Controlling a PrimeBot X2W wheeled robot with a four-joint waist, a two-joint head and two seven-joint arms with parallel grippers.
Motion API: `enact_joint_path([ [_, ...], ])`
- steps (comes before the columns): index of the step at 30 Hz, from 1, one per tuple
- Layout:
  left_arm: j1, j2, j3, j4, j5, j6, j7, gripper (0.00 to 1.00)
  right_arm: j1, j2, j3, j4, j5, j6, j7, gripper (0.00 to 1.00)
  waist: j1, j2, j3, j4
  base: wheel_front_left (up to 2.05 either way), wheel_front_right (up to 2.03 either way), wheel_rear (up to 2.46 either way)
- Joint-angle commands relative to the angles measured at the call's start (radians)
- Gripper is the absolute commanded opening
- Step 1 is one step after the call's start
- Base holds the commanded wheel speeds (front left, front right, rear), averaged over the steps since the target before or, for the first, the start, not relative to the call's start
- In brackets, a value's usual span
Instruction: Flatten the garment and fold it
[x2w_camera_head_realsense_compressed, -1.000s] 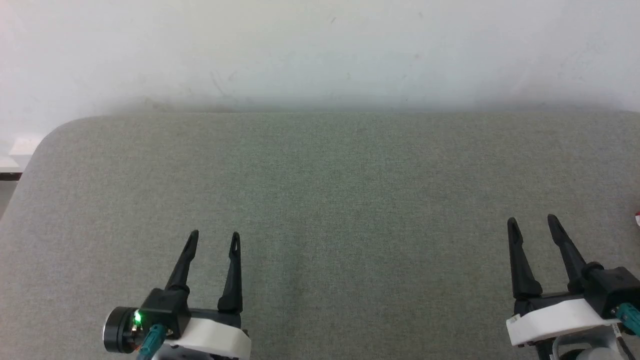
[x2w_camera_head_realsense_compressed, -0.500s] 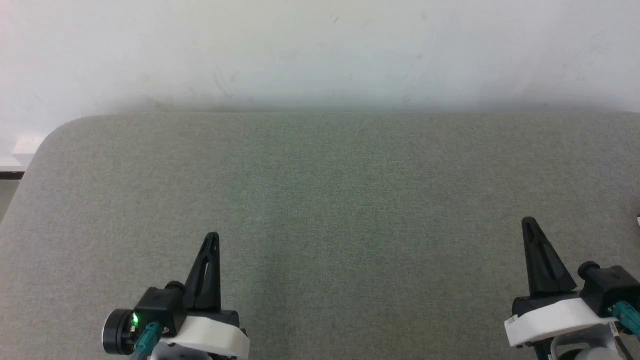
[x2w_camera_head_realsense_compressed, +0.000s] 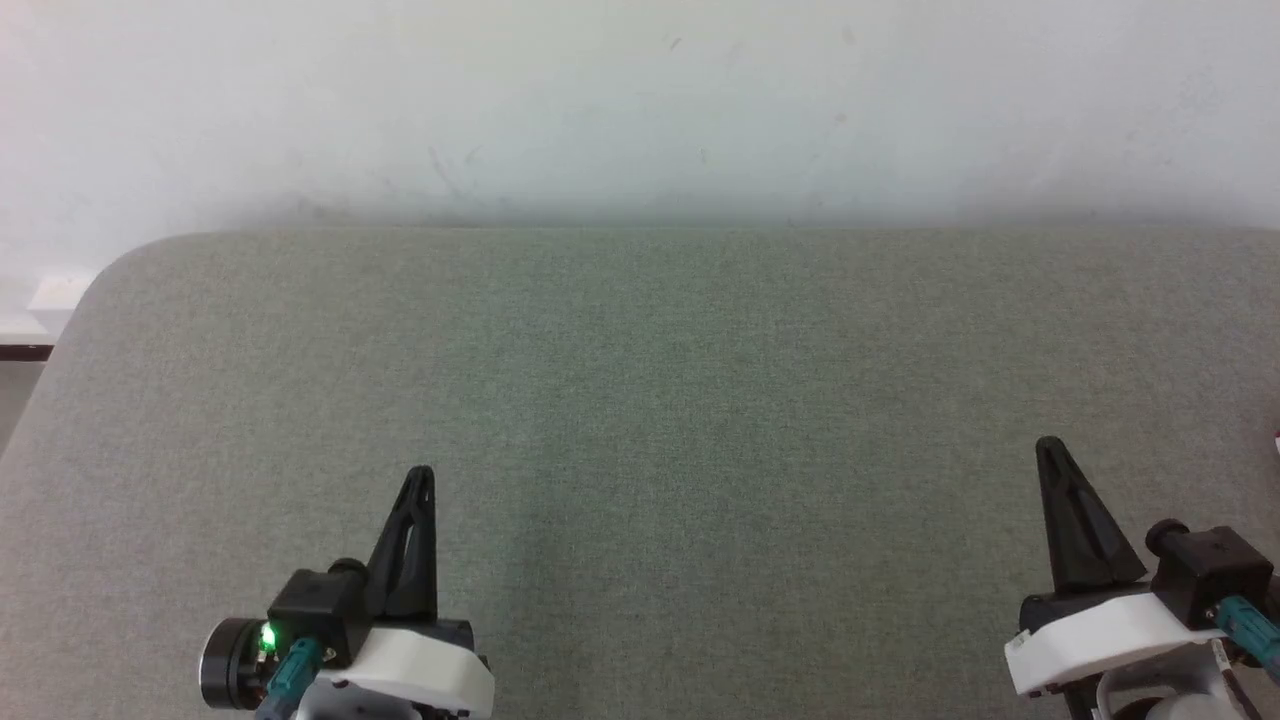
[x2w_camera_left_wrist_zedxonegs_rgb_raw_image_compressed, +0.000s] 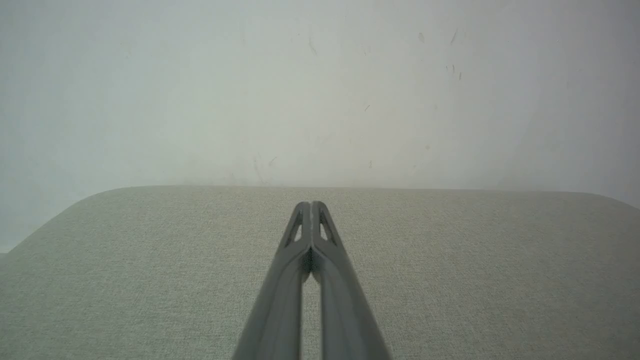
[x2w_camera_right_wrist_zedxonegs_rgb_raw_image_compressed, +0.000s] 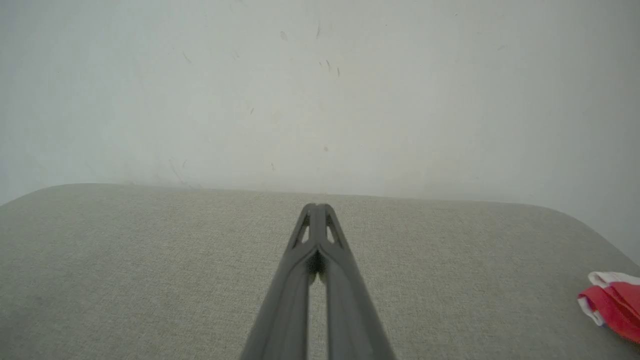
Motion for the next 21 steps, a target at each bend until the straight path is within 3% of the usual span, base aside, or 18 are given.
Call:
enact_joint_path([
  [1,-0.007,-0.002,0.008,-0.004,0.011,-0.004,0.006,0.0,-0.007,0.001,0.005,-0.006,-0.011,0.0,0.007,0.0,0.0,0.0,-0.001,0.0,0.0,0.0,0.0],
  [21,-0.013,-0.004,0.023,-0.01,0.029,-0.007,0.046,0.0,-0.013,0.002,0.015,-0.013,-0.027,-0.001,0.044,0.0,0.0,0.0001,-0.009,0.005,0.0,0.0,0.0],
])
